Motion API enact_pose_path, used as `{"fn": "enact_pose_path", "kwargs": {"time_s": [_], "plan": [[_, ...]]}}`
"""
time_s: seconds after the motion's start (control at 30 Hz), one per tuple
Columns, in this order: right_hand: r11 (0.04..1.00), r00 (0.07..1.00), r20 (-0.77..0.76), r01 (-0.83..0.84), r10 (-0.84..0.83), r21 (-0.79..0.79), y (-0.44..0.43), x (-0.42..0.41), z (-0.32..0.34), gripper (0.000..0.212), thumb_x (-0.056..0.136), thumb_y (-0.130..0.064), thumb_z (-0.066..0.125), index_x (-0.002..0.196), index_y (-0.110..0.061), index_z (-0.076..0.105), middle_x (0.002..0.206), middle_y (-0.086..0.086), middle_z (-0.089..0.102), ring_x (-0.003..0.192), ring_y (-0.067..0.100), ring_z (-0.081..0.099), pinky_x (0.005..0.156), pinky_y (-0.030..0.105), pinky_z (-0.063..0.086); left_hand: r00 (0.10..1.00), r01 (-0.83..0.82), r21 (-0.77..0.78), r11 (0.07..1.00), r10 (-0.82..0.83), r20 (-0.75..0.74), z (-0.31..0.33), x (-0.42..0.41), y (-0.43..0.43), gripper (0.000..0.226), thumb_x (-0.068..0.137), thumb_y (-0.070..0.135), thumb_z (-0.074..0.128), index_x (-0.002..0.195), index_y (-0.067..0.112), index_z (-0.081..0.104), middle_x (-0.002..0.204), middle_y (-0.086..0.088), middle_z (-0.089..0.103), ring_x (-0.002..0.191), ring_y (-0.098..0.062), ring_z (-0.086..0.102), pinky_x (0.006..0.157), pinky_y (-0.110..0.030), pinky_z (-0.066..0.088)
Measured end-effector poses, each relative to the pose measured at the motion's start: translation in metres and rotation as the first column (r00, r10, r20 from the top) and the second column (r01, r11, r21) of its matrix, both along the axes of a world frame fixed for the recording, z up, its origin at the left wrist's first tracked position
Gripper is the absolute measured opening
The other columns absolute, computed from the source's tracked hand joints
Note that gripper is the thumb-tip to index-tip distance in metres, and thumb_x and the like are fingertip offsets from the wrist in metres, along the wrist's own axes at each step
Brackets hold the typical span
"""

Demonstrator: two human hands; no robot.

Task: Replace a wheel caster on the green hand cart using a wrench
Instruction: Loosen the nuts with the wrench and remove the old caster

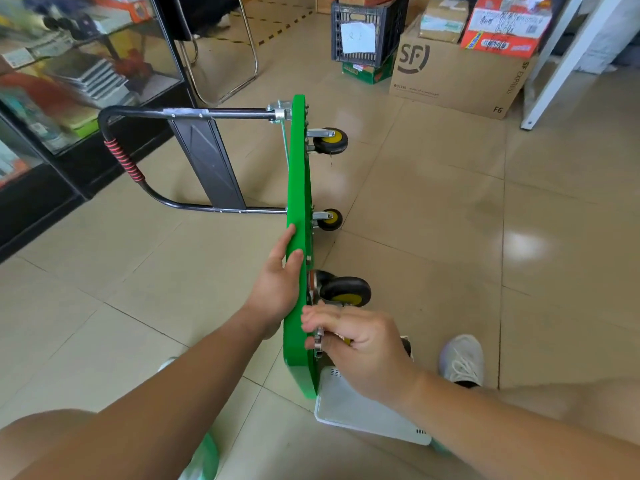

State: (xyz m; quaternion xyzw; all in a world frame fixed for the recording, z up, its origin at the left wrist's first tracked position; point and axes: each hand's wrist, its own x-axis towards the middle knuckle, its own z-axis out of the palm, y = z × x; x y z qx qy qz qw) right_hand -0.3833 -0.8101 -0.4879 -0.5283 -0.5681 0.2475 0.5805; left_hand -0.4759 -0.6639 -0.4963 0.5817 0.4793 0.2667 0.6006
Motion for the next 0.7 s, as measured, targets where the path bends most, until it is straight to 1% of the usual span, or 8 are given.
{"fn": "enact_pose_path", "kwargs": {"time_s": [0.07, 0.13, 0.27, 0.37, 0.43, 0.53, 0.6, 0.7], "plan": [[0.999, 0.999, -0.046, 0.027, -0.025, 0.037, 0.003, 0.002, 0.011, 0.014, 0.092, -0.012, 0.064, 0.1, -0.017, 0.074, 0.103, -0.007, 0.075, 0.093, 0.017, 0.074, 0.079, 0.045, 0.062, 1.0, -0.004, -0.008, 1.0, 0.004, 0.014, 0.002, 0.0, -0.001, 0.046, 0.11, 0.029, 0.041, 0.15, 0.052, 0.038, 0.11, 0.018, 0.064, 0.106, -0.018, 0.063, 0.108, -0.05, 0.05], [0.998, 0.993, -0.103, 0.057, -0.055, 0.02, 0.01, 0.008, 0.025, 0.01, 0.09, -0.017, 0.071, 0.098, -0.019, 0.076, 0.098, -0.008, 0.076, 0.086, 0.018, 0.074, 0.081, 0.045, 0.061, 1.0, -0.004, -0.016, 1.0, 0.005, 0.022, 0.001, 0.0, -0.002, 0.046, 0.111, 0.028, 0.041, 0.15, 0.052, 0.038, 0.118, 0.006, 0.067, 0.111, -0.026, 0.066, 0.105, -0.052, 0.051], [0.975, 0.95, -0.267, 0.11, -0.161, -0.194, 0.041, 0.035, 0.042, 0.025, 0.083, -0.002, 0.077, 0.094, -0.025, 0.078, 0.096, -0.01, 0.078, 0.094, 0.01, 0.074, 0.091, 0.037, 0.059, 1.0, 0.002, -0.038, 0.999, -0.001, 0.026, 0.002, 0.0, -0.001, 0.046, 0.111, 0.028, 0.038, 0.15, 0.054, 0.037, 0.11, -0.005, 0.068, 0.094, -0.034, 0.065, 0.095, -0.063, 0.053], [0.951, 0.932, -0.334, 0.03, -0.137, -0.307, 0.065, 0.051, 0.044, 0.026, 0.086, -0.003, 0.076, 0.1, -0.025, 0.075, 0.095, -0.001, 0.079, 0.092, 0.013, 0.075, 0.083, 0.034, 0.062, 1.0, -0.005, -0.062, 0.998, 0.007, 0.024, 0.0, 0.0, 0.0, 0.046, 0.111, 0.03, 0.039, 0.146, 0.059, 0.038, 0.115, -0.012, 0.071, 0.105, -0.049, 0.064, 0.092, -0.065, 0.054], [0.939, 0.913, -0.385, -0.011, -0.131, -0.344, 0.077, 0.056, 0.043, 0.022, 0.088, -0.003, 0.073, 0.102, -0.02, 0.074, 0.091, 0.005, 0.079, 0.089, 0.016, 0.076, 0.077, 0.028, 0.061, 0.999, -0.018, -0.072, 0.997, 0.02, 0.03, -0.002, -0.001, 0.001, 0.045, 0.111, 0.031, 0.04, 0.137, 0.068, 0.041, 0.117, -0.011, 0.071, 0.11, -0.049, 0.062, 0.093, -0.065, 0.054], [0.926, 0.898, -0.424, -0.058, -0.114, -0.373, 0.089, 0.061, 0.04, 0.019, 0.09, -0.004, 0.072, 0.102, -0.018, 0.073, 0.089, 0.006, 0.078, 0.09, 0.019, 0.076, 0.077, 0.028, 0.061, 0.999, -0.021, -0.07, 0.997, 0.024, 0.045, -0.003, -0.002, 0.001, 0.046, 0.111, 0.032, 0.039, 0.124, 0.075, 0.043, 0.119, -0.015, 0.069, 0.109, -0.051, 0.06, 0.092, -0.067, 0.053], [0.917, 0.897, -0.431, -0.087, -0.099, -0.391, 0.095, 0.06, 0.038, 0.018, 0.09, -0.004, 0.072, 0.1, -0.02, 0.073, 0.09, 0.006, 0.078, 0.09, 0.022, 0.076, 0.079, 0.031, 0.061, 0.999, -0.008, -0.06, 0.998, 0.011, 0.047, -0.004, -0.002, 0.001, 0.045, 0.111, 0.03, 0.038, 0.137, 0.068, 0.041, 0.119, -0.008, 0.069, 0.111, -0.047, 0.06, 0.095, -0.065, 0.053], [0.9, 0.888, -0.453, -0.132, -0.079, -0.415, 0.104, 0.058, 0.037, 0.018, 0.089, -0.002, 0.072, 0.096, -0.019, 0.073, 0.089, 0.007, 0.077, 0.091, 0.024, 0.076, 0.081, 0.034, 0.062, 0.999, 0.009, -0.034, 0.999, -0.008, 0.043, -0.009, -0.003, 0.003, 0.047, 0.111, 0.03, 0.037, 0.15, 0.056, 0.036, 0.142, 0.01, 0.058, 0.122, -0.022, 0.062, 0.108, -0.053, 0.049]]}}
